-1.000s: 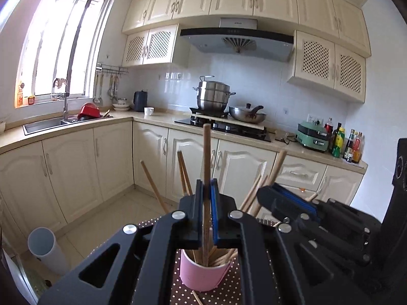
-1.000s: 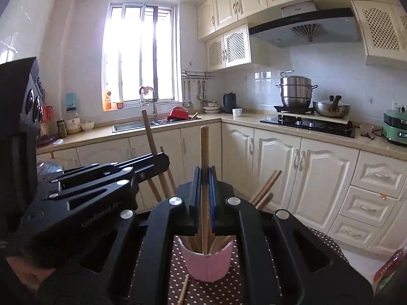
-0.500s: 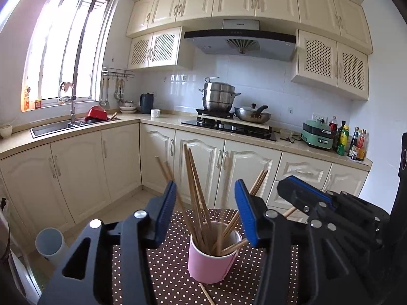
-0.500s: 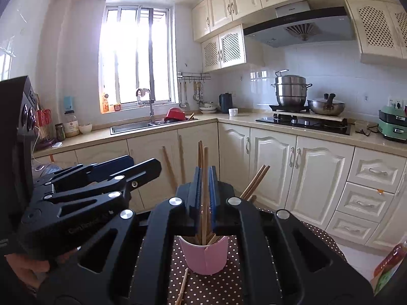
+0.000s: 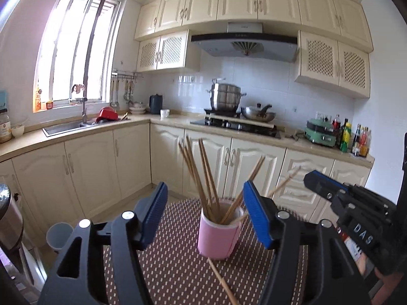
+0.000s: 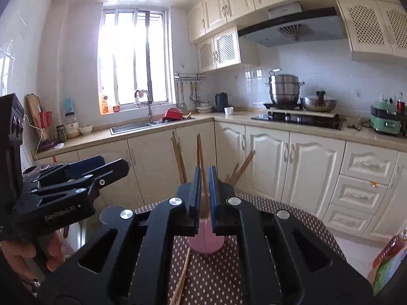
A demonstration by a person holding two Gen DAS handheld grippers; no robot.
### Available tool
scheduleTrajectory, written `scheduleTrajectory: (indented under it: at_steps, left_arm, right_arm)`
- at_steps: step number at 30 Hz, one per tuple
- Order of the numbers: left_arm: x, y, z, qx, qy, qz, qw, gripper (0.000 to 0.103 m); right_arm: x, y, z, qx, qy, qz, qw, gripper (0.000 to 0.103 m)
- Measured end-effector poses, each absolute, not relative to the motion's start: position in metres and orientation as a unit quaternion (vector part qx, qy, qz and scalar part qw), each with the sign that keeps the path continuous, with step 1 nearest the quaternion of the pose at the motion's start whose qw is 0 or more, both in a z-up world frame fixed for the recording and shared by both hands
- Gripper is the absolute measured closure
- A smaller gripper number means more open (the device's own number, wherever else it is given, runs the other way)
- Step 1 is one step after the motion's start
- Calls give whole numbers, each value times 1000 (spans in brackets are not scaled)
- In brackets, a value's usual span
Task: Organize utensils
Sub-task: 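Withdraw both open tools from the cup back to the last chopsticks, then close the left tool on a chopstick while the right tool grasps the last one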
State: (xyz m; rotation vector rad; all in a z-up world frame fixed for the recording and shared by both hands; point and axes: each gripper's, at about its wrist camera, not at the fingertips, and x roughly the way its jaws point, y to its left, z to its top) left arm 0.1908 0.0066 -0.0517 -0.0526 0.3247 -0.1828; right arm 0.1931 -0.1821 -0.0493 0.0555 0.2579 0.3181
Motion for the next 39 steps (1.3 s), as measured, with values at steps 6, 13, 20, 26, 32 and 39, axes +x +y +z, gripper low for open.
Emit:
scheduleTrajectory:
  at_steps: [6,13,20,26,32,39]
  left_arm:
    - [195,4,-93,-18,247,-100,964,42]
    - [211,2,-143,-24,340,-93,936,42]
    - [215,-7,-188,-50,407,-105,906,42]
    - [214,-28,-217,-38,450,-131,882,67]
    - [215,-39,-234,-32,468,-143,871,81]
    - [221,-42,-237,-39,467,-150,870,95]
  right_arm:
    - [184,-190,-81,32,174,150,973,75]
    - [183,-205,-125,52,229,135,962,54]
    - [184,-206,-159,57,273,139,950,54]
    - [186,-212,-182,76,303,141,939,54]
    - [188,-216,-190,85,314,142,935,54]
    - [191,-219,-192,94,321,144,931,54]
